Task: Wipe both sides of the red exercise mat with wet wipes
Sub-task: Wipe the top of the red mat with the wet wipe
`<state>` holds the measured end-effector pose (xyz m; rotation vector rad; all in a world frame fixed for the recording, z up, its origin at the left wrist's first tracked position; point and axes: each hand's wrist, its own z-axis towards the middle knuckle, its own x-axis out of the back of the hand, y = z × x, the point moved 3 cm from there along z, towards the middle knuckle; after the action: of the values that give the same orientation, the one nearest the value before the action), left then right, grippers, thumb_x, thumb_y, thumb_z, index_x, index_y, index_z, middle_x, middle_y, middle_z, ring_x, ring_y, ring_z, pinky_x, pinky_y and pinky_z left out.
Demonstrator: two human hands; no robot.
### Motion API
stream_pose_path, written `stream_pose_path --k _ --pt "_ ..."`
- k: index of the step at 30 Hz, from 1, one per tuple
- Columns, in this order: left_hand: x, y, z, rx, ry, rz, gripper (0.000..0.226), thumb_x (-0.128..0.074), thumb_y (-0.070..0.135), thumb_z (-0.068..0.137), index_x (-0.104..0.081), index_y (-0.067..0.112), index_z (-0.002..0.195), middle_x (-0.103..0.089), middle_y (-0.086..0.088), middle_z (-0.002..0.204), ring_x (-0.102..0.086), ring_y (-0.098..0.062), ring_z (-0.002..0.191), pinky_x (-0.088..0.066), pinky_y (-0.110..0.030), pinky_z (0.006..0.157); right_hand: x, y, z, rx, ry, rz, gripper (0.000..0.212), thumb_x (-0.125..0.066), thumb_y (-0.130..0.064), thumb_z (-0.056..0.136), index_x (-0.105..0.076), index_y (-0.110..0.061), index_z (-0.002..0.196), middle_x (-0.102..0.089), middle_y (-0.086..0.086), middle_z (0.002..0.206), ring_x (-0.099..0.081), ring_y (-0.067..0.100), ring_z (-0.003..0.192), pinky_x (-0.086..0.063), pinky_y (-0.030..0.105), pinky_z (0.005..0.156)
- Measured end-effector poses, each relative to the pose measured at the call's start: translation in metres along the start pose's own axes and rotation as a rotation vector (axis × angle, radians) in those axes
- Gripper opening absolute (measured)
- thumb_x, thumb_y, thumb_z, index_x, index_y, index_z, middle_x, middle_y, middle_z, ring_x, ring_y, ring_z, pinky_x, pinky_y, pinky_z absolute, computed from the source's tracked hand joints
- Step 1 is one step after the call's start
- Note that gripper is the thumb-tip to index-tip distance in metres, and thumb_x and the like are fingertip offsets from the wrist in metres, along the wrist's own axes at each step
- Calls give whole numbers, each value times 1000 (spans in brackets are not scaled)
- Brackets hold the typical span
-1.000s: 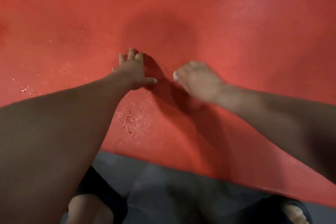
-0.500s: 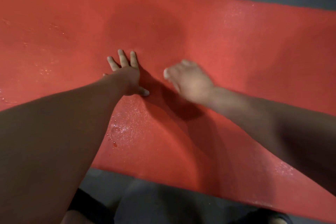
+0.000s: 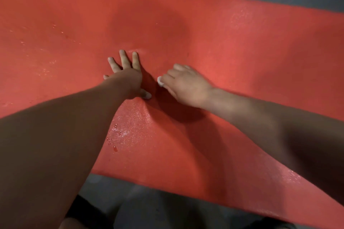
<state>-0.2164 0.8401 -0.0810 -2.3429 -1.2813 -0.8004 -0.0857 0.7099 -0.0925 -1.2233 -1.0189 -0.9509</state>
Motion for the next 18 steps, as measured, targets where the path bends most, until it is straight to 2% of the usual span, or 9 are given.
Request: stream_pose_path --k 3,8,10,11,12,15,16,17,18 --pt "0 -1 0 -4 11 -16 147 -88 47 72 33 21 152 46 -14 155 29 -54 143 -16 -80 109 12 21 3 17 10 -48 9 -58 -30 91 -62 -26 98 -63 1 86 -58 28 89 -42 39 74" --pt "1 -2 -2 4 32 -60 148 -90 46 70 30 25 154 45 -10 156 29 -50 145 -12 -78 112 39 90 36 -385 65 -186 20 -47 -30 97 -58 -17 107 -67 13 104 -56 37 105 -41 47 90" --pt "0 -4 -2 7 32 -72 148 -90 45 70 30 26 154 45 -9 156 30 -49 145 -11 -78 112 35 86 41 -511 107 -169 20 -45 -28 98 -59 -16 106 -68 14 103 -56 38 103 -40 46 89" --pt "-1 -5 -1 9 31 -73 148 -90 44 70 31 27 153 46 -8 156 31 -49 145 -10 -78 112 30 74 42 -501 121 -137 20 -45 -26 97 -61 -17 106 -68 13 100 -57 38 100 -41 46 87" --pt "-1 -6 -1 7 29 -73 149 -90 44 70 31 27 153 46 -9 155 32 -49 144 -9 -78 112 22 55 41 -421 104 -71 18 -47 -23 96 -62 -19 105 -68 11 97 -58 37 96 -43 46 86" --pt "-2 -5 0 1 27 -76 149 -91 44 69 31 25 153 46 -9 155 32 -50 144 -8 -78 112 -1 7 25 131 -75 18 12 -55 -22 93 -61 -24 102 -62 1 87 -55 28 89 -44 41 79" --pt "-2 -5 1 1 27 -77 149 -90 43 69 31 25 153 46 -9 156 32 -50 144 -8 -78 112 1 8 24 249 -98 -8 9 -54 -25 94 -61 -25 101 -60 -1 86 -54 26 88 -42 40 77" --pt "-2 -5 1 1 29 -77 149 -91 43 69 31 26 153 46 -9 156 32 -49 144 -8 -78 112 4 16 29 281 -85 -59 10 -53 -28 96 -61 -27 101 -60 -2 86 -54 25 89 -40 40 77" --pt "-2 -4 1 2 32 -78 149 -91 43 69 31 26 154 46 -8 155 32 -49 144 -9 -78 112 8 28 37 219 -46 -102 12 -51 -29 96 -61 -27 102 -62 -2 88 -54 26 91 -39 40 78"
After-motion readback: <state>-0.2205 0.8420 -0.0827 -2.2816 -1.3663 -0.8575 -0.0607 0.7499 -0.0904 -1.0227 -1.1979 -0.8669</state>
